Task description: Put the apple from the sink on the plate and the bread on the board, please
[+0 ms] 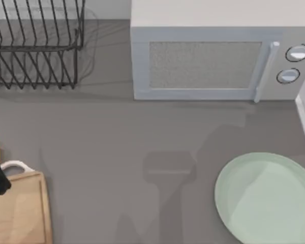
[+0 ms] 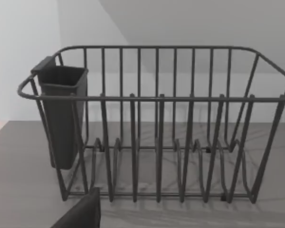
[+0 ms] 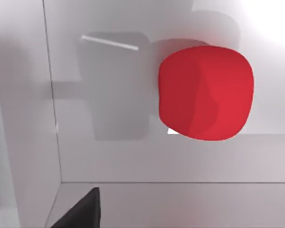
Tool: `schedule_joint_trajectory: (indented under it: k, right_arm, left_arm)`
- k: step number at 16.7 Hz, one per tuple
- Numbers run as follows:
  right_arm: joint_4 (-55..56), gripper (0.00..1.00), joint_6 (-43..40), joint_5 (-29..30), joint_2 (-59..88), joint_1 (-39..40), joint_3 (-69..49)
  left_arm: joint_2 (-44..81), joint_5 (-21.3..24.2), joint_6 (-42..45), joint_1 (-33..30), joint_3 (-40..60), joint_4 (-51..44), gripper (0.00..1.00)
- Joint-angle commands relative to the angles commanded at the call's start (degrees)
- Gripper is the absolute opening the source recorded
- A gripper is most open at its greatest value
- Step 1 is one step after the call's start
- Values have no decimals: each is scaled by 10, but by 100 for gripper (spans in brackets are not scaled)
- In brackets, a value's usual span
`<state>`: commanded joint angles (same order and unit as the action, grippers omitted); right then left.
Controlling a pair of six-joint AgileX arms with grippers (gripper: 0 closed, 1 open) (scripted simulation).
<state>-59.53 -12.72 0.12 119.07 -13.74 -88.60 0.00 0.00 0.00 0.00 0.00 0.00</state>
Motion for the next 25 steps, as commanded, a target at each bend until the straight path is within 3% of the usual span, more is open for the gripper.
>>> schedule_joint_trajectory:
  k: [6,16,22,25]
  right_arm:
    - [10,100,1,0,5,3,6]
    - [265,100,3,2,160,1,99]
    - [282,100,3,2,175,1,107]
    - [282,77,3,2,175,1,107]
  left_arm:
    - [0,0,0,0,0,0,100]
    - [0,0,0,0,0,0,100]
    - [0,0,0,0,0,0,100]
    - [0,0,0,0,0,0,100]
